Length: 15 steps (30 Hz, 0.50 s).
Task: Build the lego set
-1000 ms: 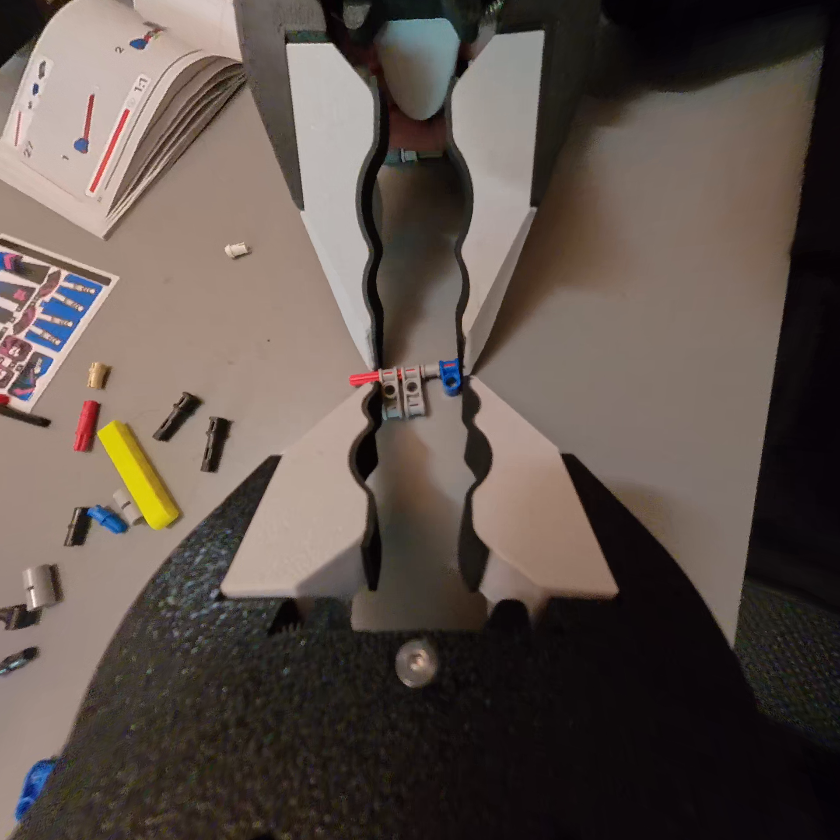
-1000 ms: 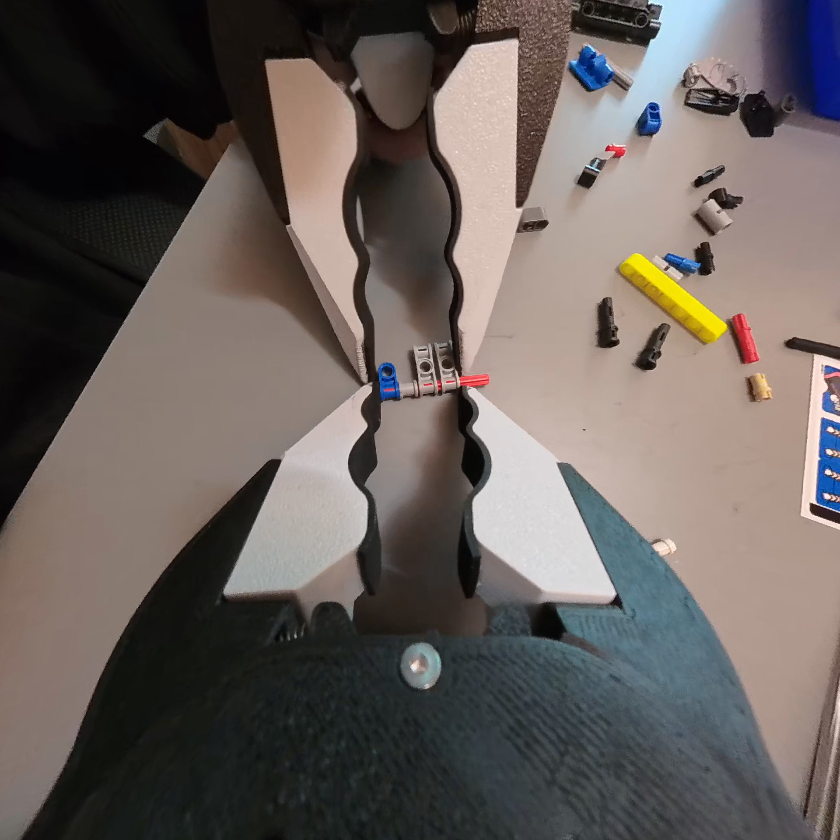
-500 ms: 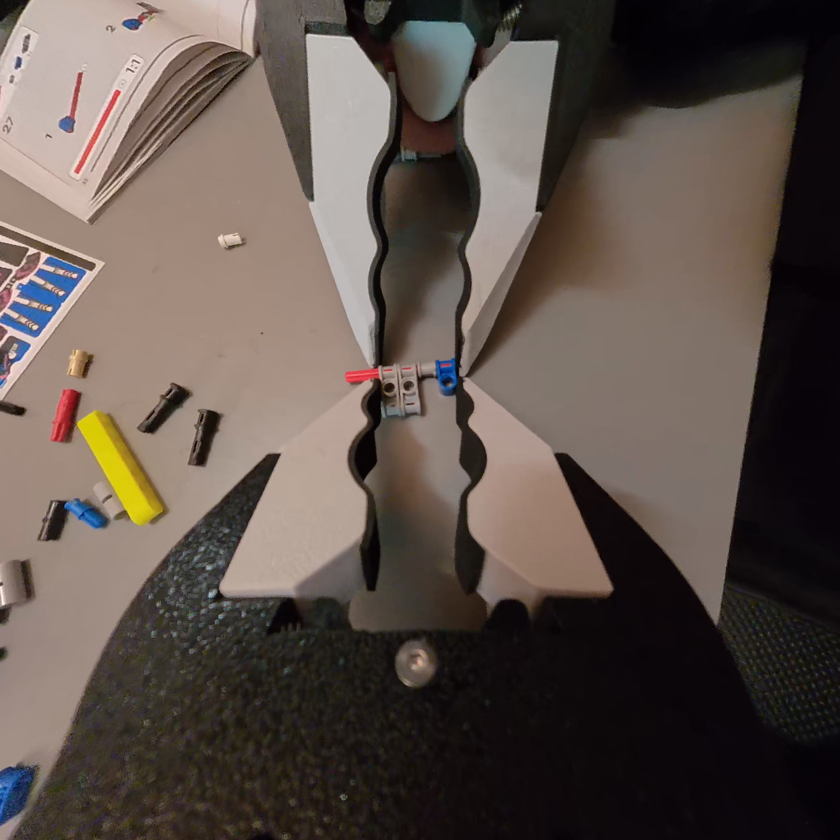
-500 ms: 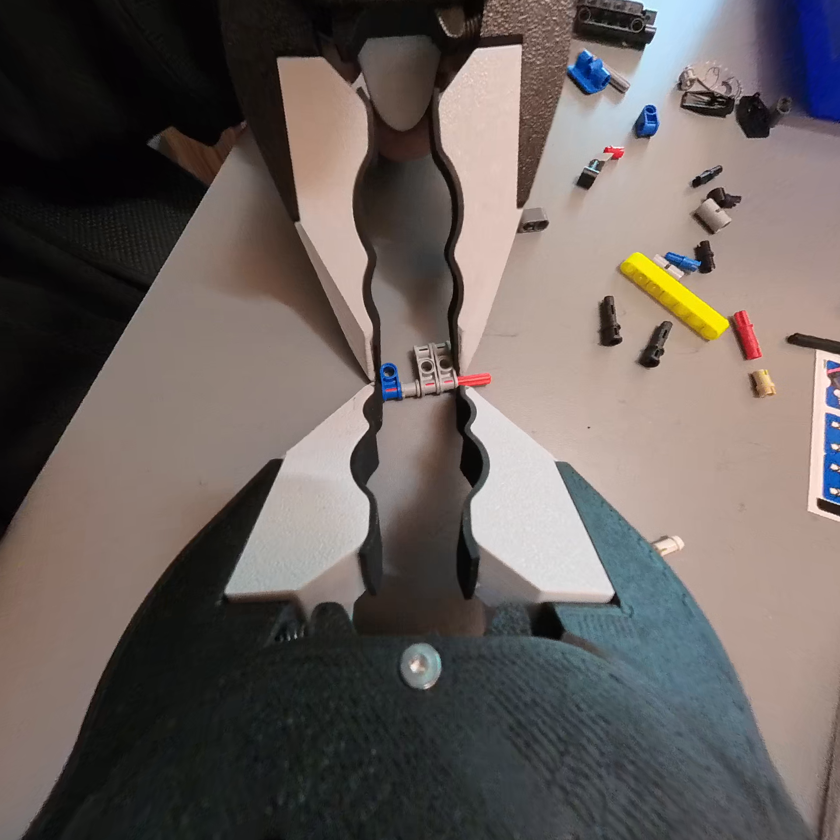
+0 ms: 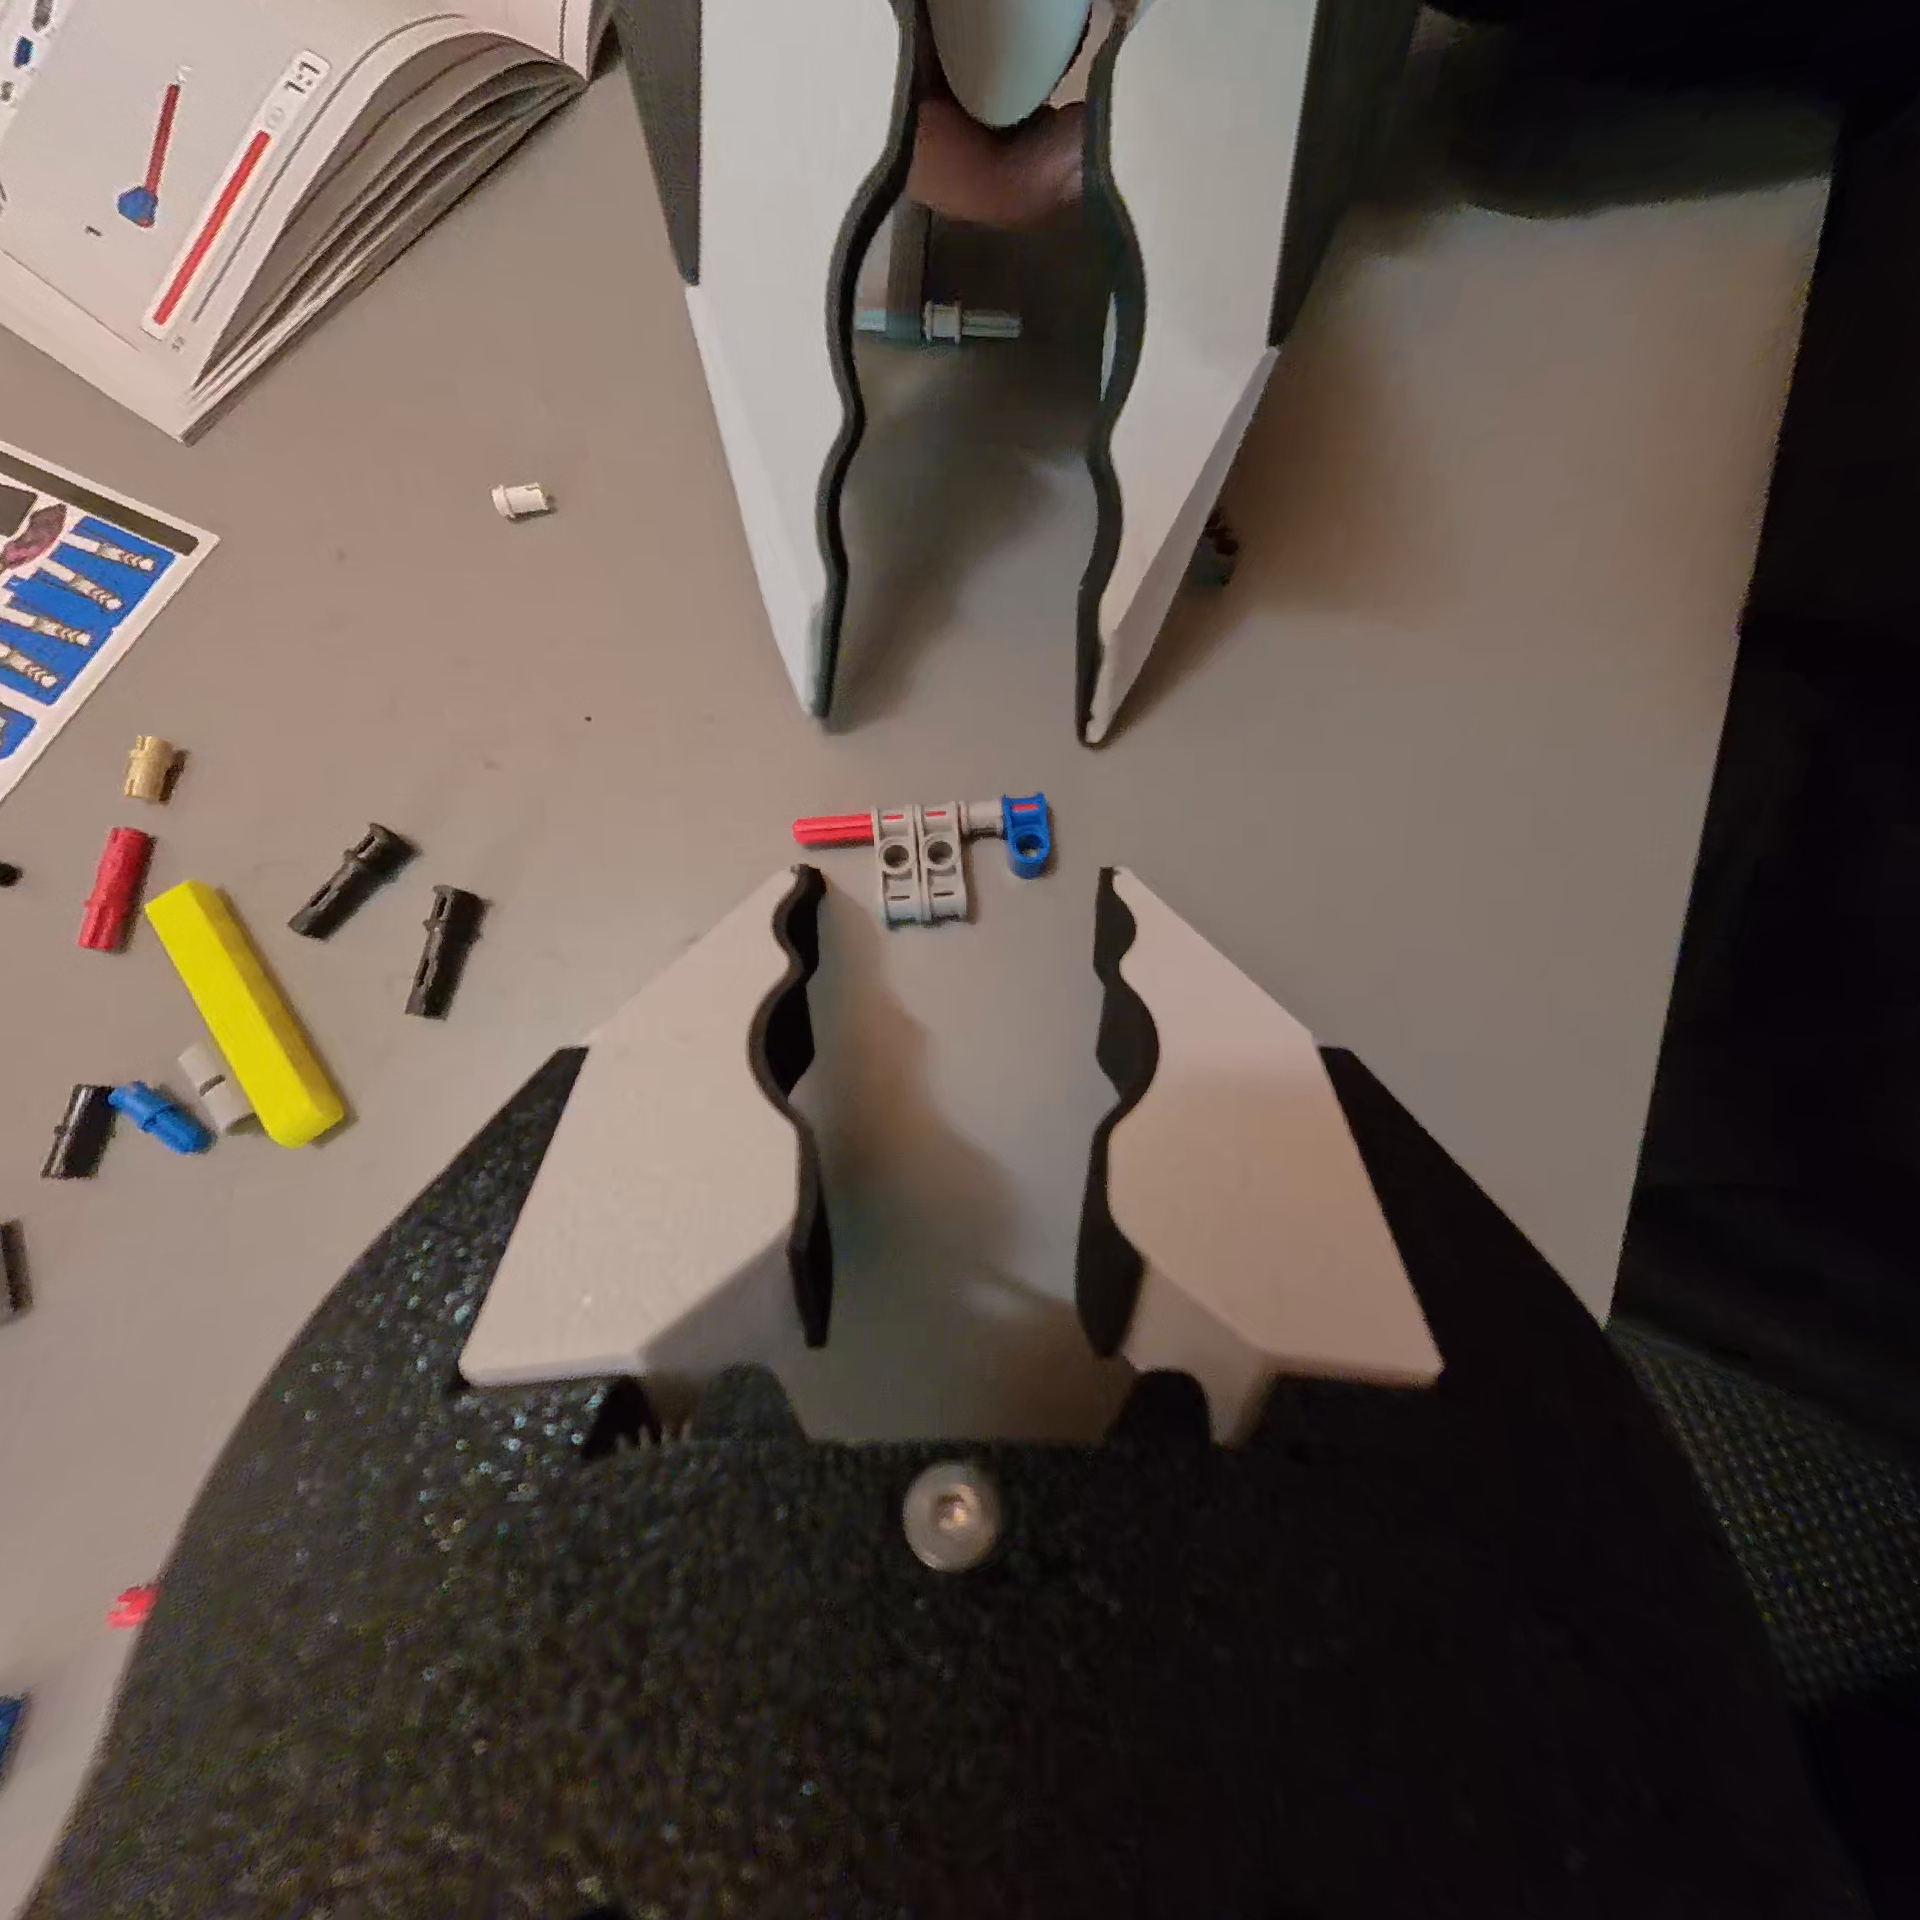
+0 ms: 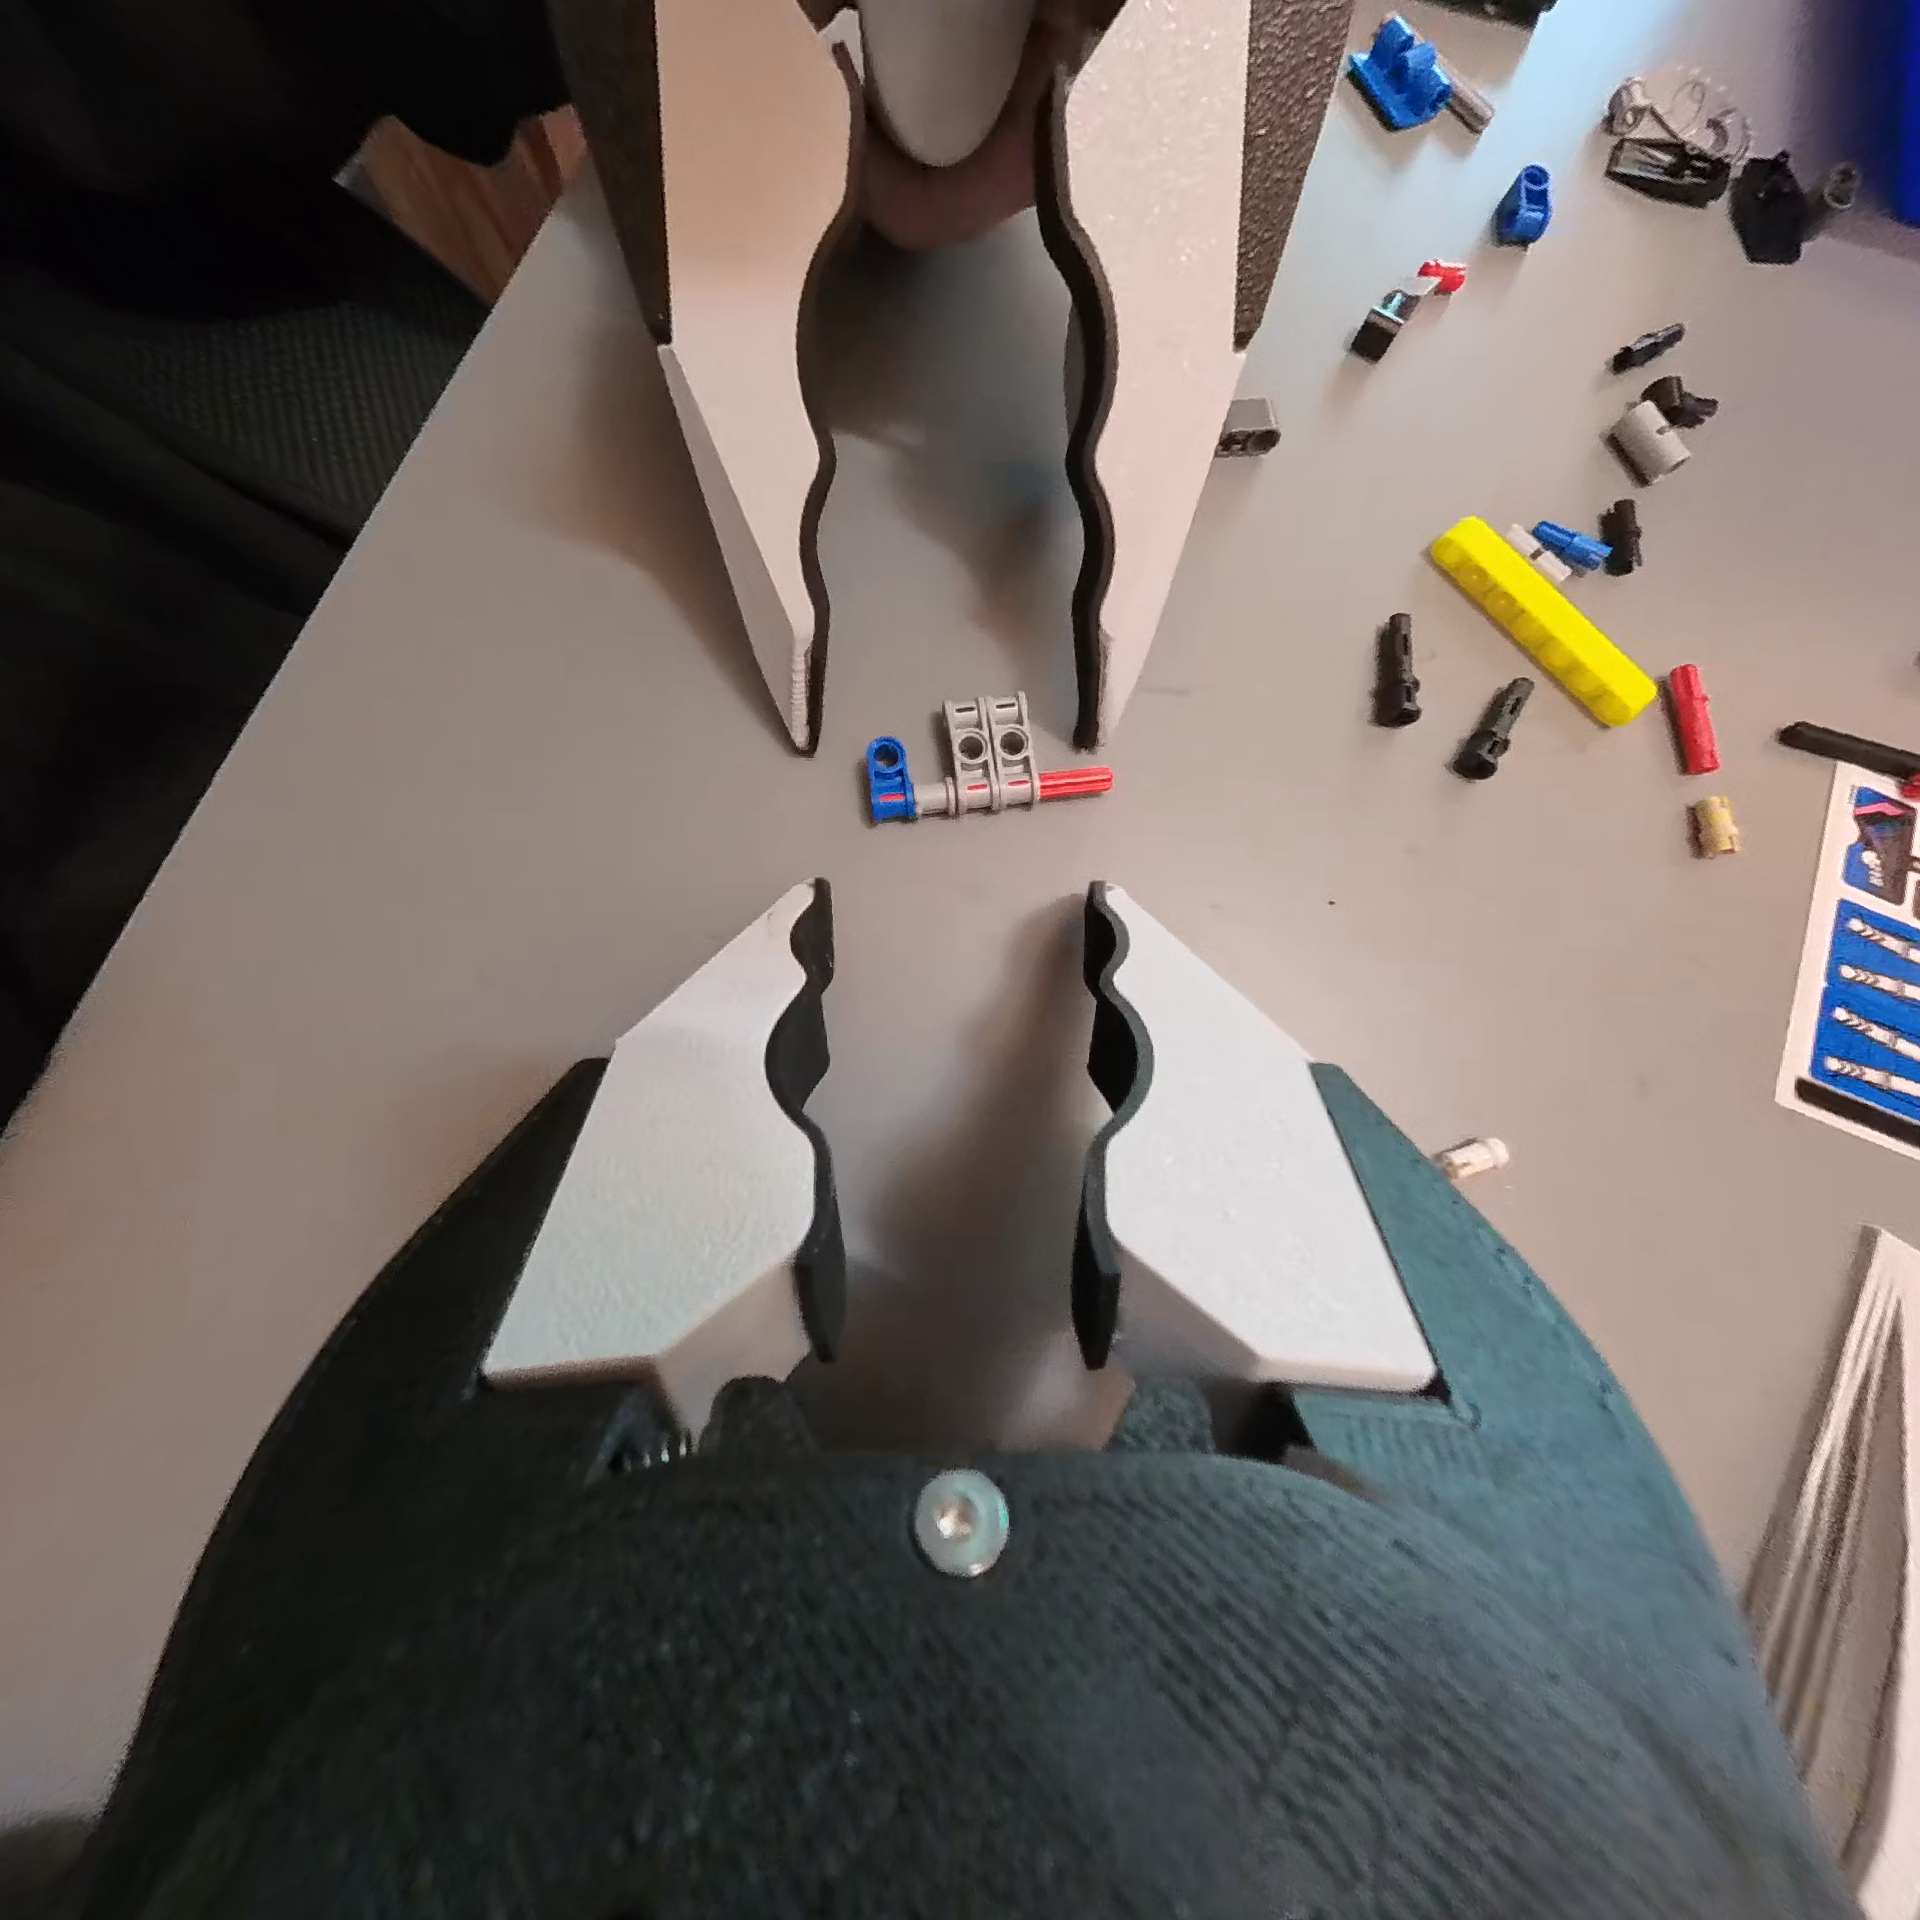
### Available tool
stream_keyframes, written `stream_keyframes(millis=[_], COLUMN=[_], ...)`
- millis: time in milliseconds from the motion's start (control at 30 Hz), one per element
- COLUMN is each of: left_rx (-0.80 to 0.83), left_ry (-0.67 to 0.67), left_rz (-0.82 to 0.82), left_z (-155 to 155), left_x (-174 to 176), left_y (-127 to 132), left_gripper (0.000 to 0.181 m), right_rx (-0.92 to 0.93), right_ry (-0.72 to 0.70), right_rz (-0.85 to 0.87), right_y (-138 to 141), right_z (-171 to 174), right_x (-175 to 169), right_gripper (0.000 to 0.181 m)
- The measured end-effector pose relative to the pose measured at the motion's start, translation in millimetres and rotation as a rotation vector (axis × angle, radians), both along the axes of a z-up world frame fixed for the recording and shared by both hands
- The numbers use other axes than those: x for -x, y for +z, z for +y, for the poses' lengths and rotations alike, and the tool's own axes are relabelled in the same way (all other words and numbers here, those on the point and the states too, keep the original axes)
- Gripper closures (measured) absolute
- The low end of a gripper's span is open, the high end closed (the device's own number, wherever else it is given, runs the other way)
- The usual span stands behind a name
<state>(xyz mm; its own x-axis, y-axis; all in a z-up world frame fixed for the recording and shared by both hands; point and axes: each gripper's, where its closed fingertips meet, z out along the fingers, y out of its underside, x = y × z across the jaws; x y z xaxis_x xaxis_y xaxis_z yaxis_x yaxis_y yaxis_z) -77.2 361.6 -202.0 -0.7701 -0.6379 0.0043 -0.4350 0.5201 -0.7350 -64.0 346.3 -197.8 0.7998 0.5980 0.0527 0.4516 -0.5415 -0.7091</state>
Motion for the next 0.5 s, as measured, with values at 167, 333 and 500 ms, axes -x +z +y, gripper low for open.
stream_keyframes(millis=[167,333,500], left_rx=[-0.001,-0.008,0.056], left_ry=[-0.018,0.009,0.018], left_rz=[0.0,0.014,0.025], left_z=[-1,8,18], left_x=[1,4,12], left_y=[0,1,8], left_gripper=[0.133,0.133,0.138], right_rx=[-0.022,0.008,0.017], right_ry=[0.01,0.175,0.393], right_rz=[-0.058,-0.156,-0.334], right_y=[7,12,2], right_z=[15,24,29], right_x=[-12,-17,-16], right_gripper=[0.12,0.144,0.155])
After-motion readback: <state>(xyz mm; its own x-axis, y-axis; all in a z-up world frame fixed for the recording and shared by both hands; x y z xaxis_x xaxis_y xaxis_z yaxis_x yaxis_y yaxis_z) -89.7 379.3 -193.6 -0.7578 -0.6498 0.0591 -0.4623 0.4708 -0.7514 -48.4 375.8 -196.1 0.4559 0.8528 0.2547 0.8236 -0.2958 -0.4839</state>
